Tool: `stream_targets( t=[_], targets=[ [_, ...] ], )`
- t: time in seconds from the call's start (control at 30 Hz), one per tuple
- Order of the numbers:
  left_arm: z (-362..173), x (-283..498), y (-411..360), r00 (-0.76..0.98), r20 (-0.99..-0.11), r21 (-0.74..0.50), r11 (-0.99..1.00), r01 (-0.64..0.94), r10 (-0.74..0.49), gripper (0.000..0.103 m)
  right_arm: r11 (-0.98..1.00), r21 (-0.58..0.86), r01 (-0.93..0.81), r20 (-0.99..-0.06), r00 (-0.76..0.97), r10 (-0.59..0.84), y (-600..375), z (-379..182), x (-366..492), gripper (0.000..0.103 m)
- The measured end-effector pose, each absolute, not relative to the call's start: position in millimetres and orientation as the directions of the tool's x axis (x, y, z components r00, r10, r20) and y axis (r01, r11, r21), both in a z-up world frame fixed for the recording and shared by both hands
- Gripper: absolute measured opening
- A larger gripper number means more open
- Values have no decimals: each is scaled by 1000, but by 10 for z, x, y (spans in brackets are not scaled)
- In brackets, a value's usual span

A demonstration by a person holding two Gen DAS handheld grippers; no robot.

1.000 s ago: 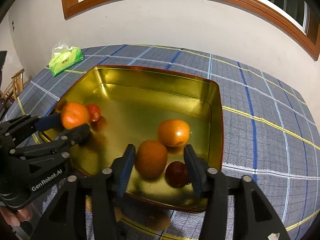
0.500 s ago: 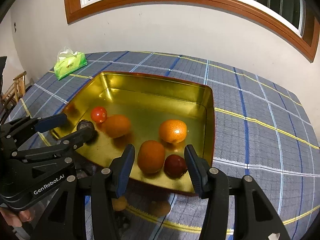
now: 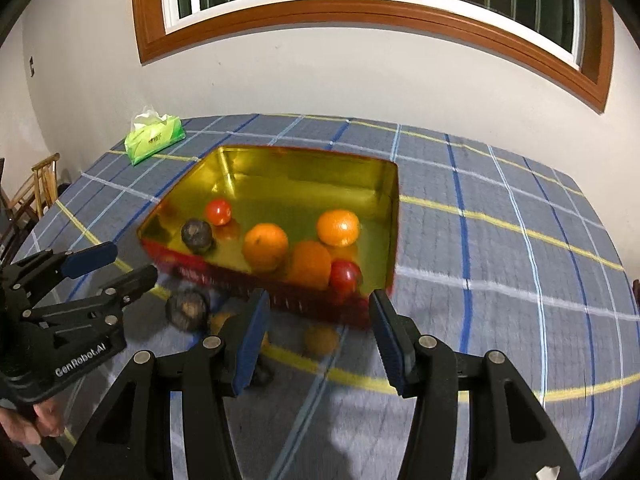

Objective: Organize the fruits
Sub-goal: 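Lower into the tin and open the left tool while the right tool releases the orange, then withdraw both open tools from the tin toward the remaining fruits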

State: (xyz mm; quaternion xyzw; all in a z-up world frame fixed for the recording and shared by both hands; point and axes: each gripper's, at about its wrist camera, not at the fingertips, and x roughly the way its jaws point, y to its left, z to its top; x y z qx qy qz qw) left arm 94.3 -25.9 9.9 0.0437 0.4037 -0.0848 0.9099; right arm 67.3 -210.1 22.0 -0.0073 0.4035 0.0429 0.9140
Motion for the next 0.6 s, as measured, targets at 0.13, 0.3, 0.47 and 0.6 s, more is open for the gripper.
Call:
stream_targets(
  t=[0.13,0.3,0.47,0.6],
  targets=[
    [-48,754,-194,644,-757,14,983,182,-109,55,998,21,-67,-759,649,60,-2185,88,451,49],
    [-247,566,-109,615,-782,5,986,166,-99,55,999,28,-44,-787,615,49,-2272,-104,259,49],
    [-299,478,-60,619,-780,8,988,153,-89,55,999,24,-42,-795,605,44,-2284,-201,175,49],
    [-319,488,-46,620,-780,10,989,147,-84,55,999,25,-46,-800,597,47,-2257,-253,238,48]
  ],
)
